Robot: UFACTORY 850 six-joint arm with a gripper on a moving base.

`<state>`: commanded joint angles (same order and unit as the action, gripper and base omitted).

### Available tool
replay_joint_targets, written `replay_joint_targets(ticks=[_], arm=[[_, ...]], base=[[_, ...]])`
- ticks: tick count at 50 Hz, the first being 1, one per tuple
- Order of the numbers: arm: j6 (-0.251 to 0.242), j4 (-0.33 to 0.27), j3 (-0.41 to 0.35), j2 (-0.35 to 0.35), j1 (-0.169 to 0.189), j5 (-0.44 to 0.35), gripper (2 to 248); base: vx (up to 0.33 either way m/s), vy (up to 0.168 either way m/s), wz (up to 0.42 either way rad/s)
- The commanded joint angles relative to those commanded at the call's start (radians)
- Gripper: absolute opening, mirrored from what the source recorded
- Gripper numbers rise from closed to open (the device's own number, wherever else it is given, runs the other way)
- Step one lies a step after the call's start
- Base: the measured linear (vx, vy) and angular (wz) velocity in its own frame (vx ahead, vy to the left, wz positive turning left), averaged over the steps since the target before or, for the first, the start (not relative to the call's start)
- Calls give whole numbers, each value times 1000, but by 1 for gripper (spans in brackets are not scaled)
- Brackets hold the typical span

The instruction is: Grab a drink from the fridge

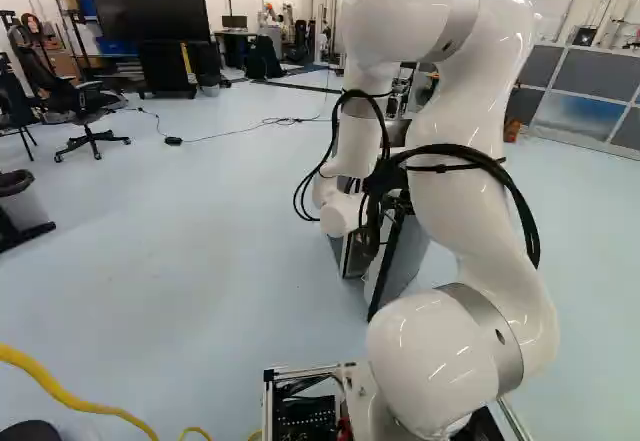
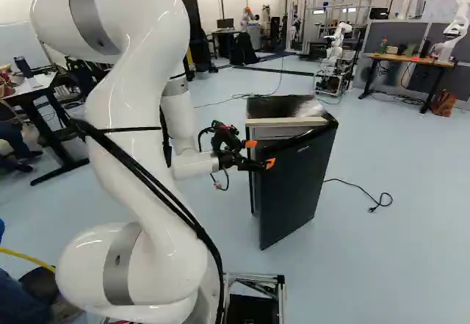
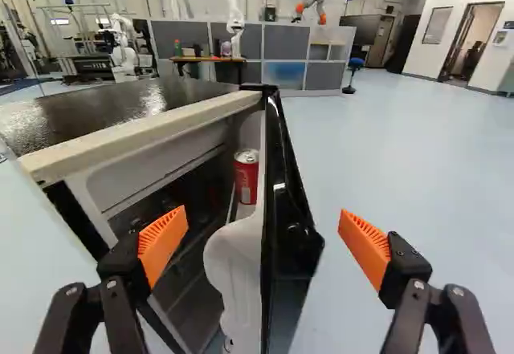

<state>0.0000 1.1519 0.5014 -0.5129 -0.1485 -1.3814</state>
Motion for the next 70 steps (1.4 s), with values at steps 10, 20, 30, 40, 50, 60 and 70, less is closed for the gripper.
replay_joint_targets(ticks=[10, 20, 30, 40, 50, 60, 70], arm=[[0, 62, 4, -2, 12, -9, 247], [0, 124, 0, 0, 31, -17, 247], [0, 187, -7, 3, 63, -26, 247], [0, 249, -12, 6, 103, -35, 247], [0, 311, -14, 7, 148, -43, 247], [0, 373, -10, 5, 200, -52, 247], [0, 394, 1, 1, 251, -55, 247]], base=[[0, 0, 0], [0, 0, 0], [0, 0, 0], [0, 0, 0], [0, 0, 0], [0, 0, 0], [0, 0, 0]])
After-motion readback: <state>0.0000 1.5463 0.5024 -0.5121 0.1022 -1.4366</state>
